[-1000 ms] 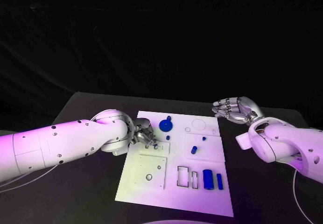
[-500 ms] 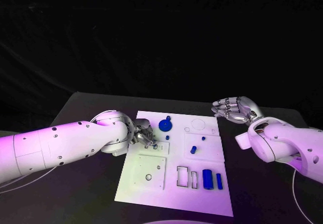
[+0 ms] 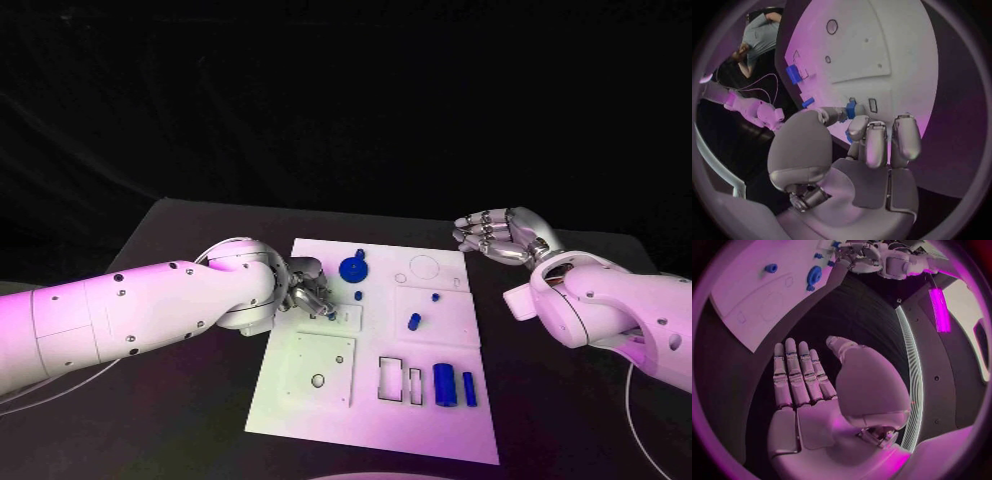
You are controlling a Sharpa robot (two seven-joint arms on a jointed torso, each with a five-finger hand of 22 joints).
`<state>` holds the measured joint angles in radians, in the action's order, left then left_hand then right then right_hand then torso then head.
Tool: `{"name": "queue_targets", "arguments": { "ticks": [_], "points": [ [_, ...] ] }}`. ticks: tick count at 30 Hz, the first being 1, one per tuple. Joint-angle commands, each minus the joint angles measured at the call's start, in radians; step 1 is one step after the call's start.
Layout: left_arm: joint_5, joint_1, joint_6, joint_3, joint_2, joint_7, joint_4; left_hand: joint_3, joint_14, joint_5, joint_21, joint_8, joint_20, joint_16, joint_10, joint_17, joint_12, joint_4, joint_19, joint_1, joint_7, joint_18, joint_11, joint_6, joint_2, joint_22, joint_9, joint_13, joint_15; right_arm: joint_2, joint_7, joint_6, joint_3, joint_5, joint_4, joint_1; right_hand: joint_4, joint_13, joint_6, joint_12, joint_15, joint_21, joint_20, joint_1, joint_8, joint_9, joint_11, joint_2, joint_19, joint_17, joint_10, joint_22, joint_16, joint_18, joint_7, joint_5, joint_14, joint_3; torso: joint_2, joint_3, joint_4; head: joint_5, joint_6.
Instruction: Assemble the parts on the task board
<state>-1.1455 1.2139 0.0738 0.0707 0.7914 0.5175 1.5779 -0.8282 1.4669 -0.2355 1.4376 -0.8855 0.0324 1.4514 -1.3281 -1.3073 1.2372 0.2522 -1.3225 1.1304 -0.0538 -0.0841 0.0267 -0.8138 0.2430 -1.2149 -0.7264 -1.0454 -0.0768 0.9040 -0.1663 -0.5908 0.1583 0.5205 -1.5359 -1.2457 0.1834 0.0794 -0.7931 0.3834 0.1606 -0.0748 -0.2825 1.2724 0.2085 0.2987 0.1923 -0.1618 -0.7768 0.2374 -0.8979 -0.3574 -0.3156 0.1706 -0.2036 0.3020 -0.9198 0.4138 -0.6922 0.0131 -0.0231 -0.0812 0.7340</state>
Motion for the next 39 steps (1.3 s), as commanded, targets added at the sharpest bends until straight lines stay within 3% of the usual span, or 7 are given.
{"name": "queue_targets", "arguments": {
  "ticks": [1, 8, 17, 39],
  "points": [
    [0.002, 0.0, 0.035, 0.001, -0.002, -0.005, 0.0, -0.192, 0.057, -0.007, 0.005, -0.006, -0.002, 0.005, -0.005, -0.092, 0.004, -0.19, -0.007, 0.001, 0.006, 0.007, 0.001, -0.002, -0.01, -0.002, -0.001, 0.001, -0.006, 0.0, 0.007, 0.002, 0.0, 0.009, 0.001, 0.0, -0.002, -0.002, -0.006, 0.004, -0.001, 0.006, 0.002, -0.01, -0.004, -0.002, 0.006, -0.002, -0.006, -0.001, -0.001, 0.002, 0.004, 0.012, -0.058, 0.006, -0.005, -0.005, 0.0, -0.0001, -0.0005, -0.001, -0.002],
    [0.005, 0.0, 0.044, 0.002, -0.004, -0.005, -0.003, -0.192, 0.057, -0.007, 0.005, -0.006, -0.002, 0.005, -0.005, -0.092, 0.004, -0.19, -0.007, 0.001, 0.006, 0.007, 0.001, -0.002, -0.01, -0.002, -0.001, 0.001, -0.006, -0.001, 0.014, 0.003, 0.0, 0.01, 0.004, 0.0, -0.001, -0.004, -0.005, 0.004, 0.0, 0.007, 0.002, -0.011, -0.004, -0.002, 0.006, -0.001, -0.006, -0.003, 0.0, 0.004, 0.007, 0.012, -0.058, 0.01, -0.004, -0.005, 0.0, -0.0005, 0.0022, -0.002, -0.003],
    [0.009, 0.0, 0.053, 0.002, -0.007, -0.004, -0.006, -0.194, 0.057, -0.007, 0.005, -0.006, -0.002, 0.005, -0.005, -0.092, 0.004, -0.192, -0.009, -0.001, 0.006, 0.007, 0.001, -0.002, -0.009, -0.004, 0.0, 0.002, -0.006, -0.001, 0.016, 0.005, 0.0, 0.01, 0.004, 0.001, -0.001, -0.004, -0.005, 0.004, 0.0, 0.007, 0.002, -0.011, -0.004, -0.002, 0.006, -0.001, -0.006, -0.003, 0.0, 0.004, 0.007, 0.012, -0.058, 0.01, -0.004, -0.005, -0.001, -0.001, -0.0002, 0.003, -0.004],
    [0.006, 0.0, 0.0, 0.002, -0.013, -0.009, -0.004, -0.197, 0.057, -0.007, 0.007, -0.008, -0.002, 0.005, -0.008, -0.092, 0.008, -0.196, -0.01, -0.003, 0.007, 0.008, 0.002, -0.004, -0.009, -0.007, 0.002, -0.004, -0.006, 0.0, 0.014, 0.005, 0.0, 0.01, 0.0, 0.001, 0.0, -0.006, -0.005, 0.004, 0.0, 0.008, 0.002, -0.014, -0.004, -0.003, 0.007, 0.0, -0.005, -0.004, 0.001, 0.007, 0.01, 0.012, -0.058, 0.015, -0.003, -0.005, 0.0, -0.0002, 0.0001, 0.002, -0.005]
  ]
}}
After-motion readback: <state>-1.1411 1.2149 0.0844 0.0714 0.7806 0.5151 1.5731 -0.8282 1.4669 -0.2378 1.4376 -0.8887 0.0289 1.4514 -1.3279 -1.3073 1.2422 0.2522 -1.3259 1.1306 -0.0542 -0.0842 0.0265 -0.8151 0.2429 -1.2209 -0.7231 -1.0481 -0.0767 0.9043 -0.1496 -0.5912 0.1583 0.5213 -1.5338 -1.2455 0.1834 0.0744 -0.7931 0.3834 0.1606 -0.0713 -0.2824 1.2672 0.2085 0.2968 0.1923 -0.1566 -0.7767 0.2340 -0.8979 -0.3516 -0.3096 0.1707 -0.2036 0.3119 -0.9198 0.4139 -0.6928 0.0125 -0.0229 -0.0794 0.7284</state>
